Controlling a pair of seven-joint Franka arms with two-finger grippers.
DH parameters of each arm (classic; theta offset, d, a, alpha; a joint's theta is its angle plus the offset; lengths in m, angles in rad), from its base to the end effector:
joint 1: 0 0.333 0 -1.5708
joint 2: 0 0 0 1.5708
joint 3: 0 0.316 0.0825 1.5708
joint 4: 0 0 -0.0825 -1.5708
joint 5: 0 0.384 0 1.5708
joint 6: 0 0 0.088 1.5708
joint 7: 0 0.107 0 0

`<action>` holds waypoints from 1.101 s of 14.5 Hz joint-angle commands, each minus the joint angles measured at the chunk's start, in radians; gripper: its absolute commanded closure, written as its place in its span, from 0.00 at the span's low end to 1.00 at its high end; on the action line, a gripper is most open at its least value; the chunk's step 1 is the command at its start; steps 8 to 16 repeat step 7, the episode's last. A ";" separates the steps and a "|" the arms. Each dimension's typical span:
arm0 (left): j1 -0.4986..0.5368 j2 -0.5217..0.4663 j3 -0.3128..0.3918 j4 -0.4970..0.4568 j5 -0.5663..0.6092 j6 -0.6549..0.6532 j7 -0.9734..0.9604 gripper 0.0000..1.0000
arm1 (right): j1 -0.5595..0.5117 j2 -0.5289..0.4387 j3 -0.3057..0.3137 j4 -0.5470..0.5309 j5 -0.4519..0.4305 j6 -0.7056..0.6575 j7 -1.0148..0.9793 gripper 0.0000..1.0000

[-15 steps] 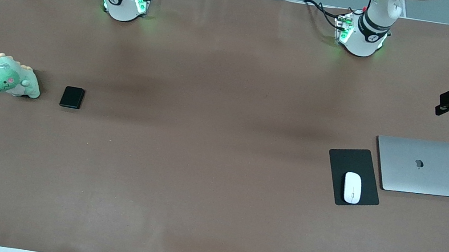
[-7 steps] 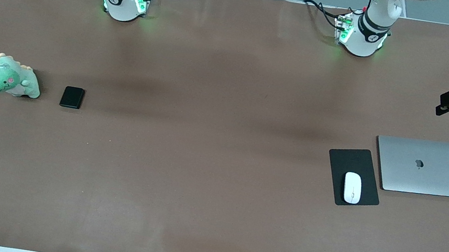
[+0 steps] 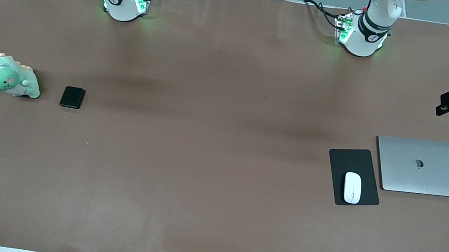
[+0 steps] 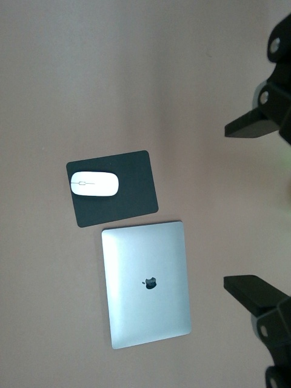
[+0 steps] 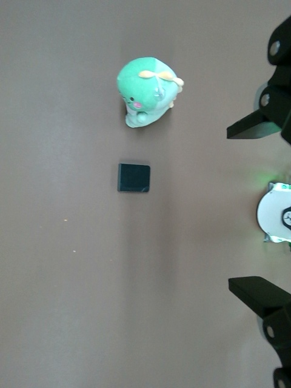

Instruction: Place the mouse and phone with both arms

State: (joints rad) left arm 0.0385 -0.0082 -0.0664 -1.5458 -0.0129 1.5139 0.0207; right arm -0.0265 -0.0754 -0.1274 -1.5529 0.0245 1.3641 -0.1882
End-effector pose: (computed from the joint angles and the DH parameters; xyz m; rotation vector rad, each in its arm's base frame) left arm 0.5461 -0.0168 0.6358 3.1282 -0.0769 -0.0372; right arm 0.5026 -0.0779 0.6557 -3.0840 -0.0599 0.1646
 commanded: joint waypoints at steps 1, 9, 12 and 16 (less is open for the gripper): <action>0.003 -0.003 -0.003 0.010 0.018 0.000 0.007 0.00 | -0.015 -0.027 0.023 -0.021 -0.017 0.018 0.009 0.00; -0.002 0.007 -0.004 0.010 0.018 0.023 -0.001 0.00 | -0.012 -0.027 0.028 -0.021 -0.014 0.018 0.012 0.00; -0.002 0.007 -0.004 0.010 0.018 0.023 -0.001 0.00 | -0.012 -0.027 0.028 -0.021 -0.014 0.018 0.012 0.00; -0.002 0.007 -0.004 0.010 0.018 0.023 -0.001 0.00 | -0.012 -0.027 0.028 -0.021 -0.014 0.018 0.012 0.00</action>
